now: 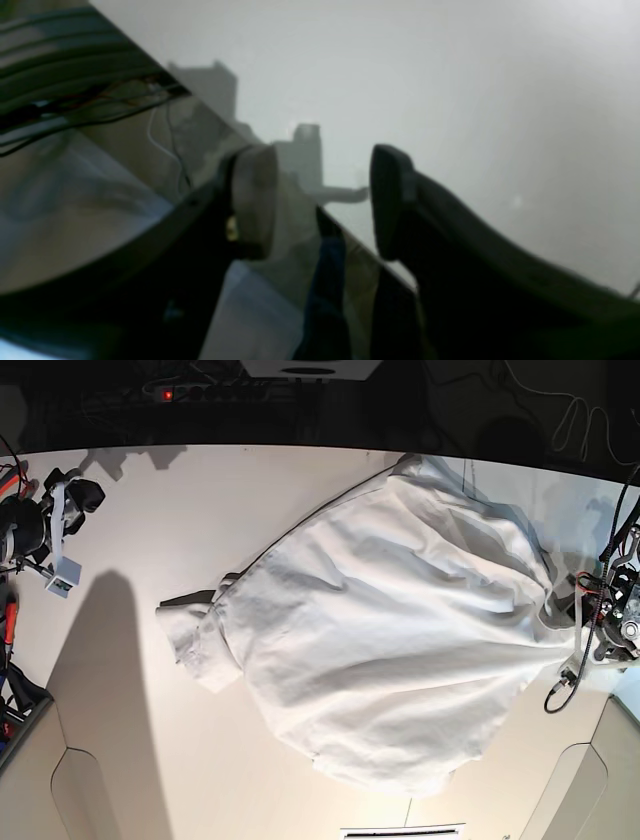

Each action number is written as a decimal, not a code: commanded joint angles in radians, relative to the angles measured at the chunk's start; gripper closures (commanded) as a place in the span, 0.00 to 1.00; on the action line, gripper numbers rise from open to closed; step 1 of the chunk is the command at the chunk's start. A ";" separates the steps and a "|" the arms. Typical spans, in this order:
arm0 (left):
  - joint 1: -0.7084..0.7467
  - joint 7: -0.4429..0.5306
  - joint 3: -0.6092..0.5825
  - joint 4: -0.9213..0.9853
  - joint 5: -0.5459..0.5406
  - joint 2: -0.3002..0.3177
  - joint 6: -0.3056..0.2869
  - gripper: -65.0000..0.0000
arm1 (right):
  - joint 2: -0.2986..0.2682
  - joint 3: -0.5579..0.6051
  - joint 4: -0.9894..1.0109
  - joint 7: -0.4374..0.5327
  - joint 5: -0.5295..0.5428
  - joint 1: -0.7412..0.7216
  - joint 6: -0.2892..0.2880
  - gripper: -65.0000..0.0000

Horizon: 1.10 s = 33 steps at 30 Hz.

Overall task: Layout the t-shirt on the table in an organized manner, then fold the t-shirt properly
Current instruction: 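Swing the shirt down onto the table and release both grippers, then grasp the shirt edges with both grippers and pull them apart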

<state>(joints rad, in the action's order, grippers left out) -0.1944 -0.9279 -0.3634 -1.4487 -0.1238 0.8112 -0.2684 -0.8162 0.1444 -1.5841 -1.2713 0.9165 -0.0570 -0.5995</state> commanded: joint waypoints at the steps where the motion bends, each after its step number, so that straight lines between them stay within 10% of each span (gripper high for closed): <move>1: -0.022 0.013 0.010 -0.030 0.026 0.019 0.026 0.46 | -0.010 -0.013 -0.020 0.034 0.002 -0.046 0.001 0.54; 10: -0.022 0.111 0.010 -0.235 0.242 0.015 0.225 0.46 | 0.180 -0.013 -0.019 0.202 -0.138 -0.174 0.021 0.54; 15: -0.024 0.201 0.010 -0.273 0.236 -0.045 0.235 0.47 | 0.308 -0.013 -0.019 0.317 -0.293 -0.186 0.050 0.73; 18: -0.034 0.242 0.010 -0.270 0.211 -0.120 0.235 0.72 | 0.391 -0.013 -0.018 0.365 -0.441 -0.186 0.136 1.00; 20: -0.049 0.257 0.010 -0.269 0.179 -0.180 0.235 1.00 | 0.442 -0.013 -0.016 0.414 -0.551 -0.186 0.230 1.00; 23: -0.060 0.254 0.010 -0.269 0.122 -0.264 0.234 1.00 | 0.504 -0.013 -0.016 0.486 -0.703 -0.186 0.345 1.00; 33: 0.002 0.023 0.010 -0.251 -0.199 -0.356 -0.013 1.00 | 0.634 -0.013 0.279 0.580 -0.869 -0.273 0.455 1.00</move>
<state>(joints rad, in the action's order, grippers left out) -0.1802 -0.9127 -0.3592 -1.6859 -0.3176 0.4461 -0.2783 -0.1757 0.1371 -1.2835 -0.7109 0.0498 -0.3016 -0.1490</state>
